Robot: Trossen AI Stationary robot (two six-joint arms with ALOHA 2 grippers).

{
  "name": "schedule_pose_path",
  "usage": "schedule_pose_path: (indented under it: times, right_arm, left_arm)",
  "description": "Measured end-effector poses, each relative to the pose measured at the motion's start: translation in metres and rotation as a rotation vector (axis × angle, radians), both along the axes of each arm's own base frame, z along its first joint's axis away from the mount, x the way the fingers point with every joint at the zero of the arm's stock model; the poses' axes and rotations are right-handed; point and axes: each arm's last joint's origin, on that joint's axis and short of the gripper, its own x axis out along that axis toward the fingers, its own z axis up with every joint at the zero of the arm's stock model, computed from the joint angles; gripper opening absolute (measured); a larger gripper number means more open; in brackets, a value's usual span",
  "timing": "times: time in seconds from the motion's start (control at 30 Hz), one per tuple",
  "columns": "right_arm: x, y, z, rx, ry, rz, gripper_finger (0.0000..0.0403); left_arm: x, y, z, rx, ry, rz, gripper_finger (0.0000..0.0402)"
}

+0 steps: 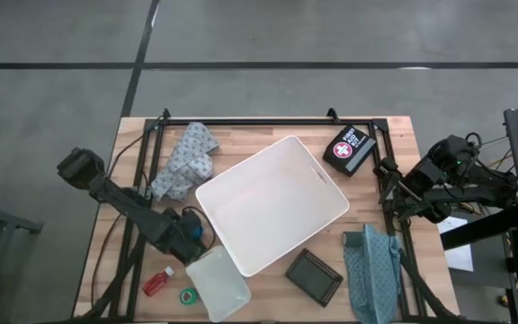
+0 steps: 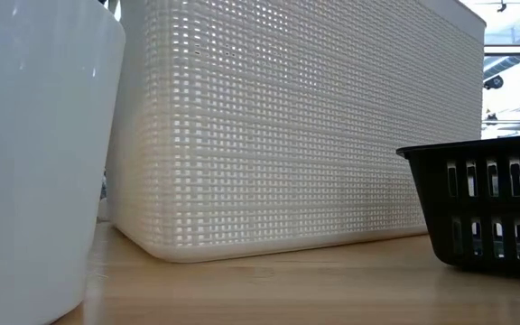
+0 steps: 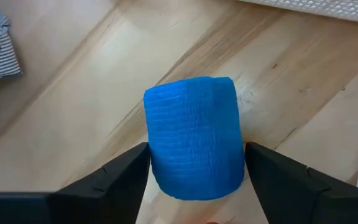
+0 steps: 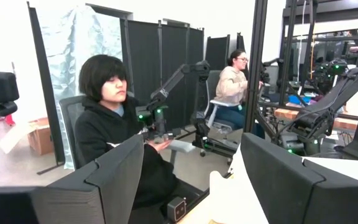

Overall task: Pick & place medical supplies in basket/bin
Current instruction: Put the blue bandage into the white bin

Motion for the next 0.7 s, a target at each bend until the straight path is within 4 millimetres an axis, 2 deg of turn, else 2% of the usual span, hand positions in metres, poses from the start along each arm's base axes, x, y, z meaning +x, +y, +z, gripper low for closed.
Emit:
schedule_pose_path:
  times: [0.47,0.7]
  right_arm:
    - [0.0000,0.0000,0.0000,0.000,0.000,0.000,0.0266]
    - [0.0000,0.0000,0.0000,0.000,0.000,0.000,0.0262]
  left_arm:
    - [-0.0014,0.0032,-0.0021,-0.025,0.007,0.007,0.0240]
    - [-0.0018,0.0041,-0.0018,-0.020,0.008,0.009,0.0212]
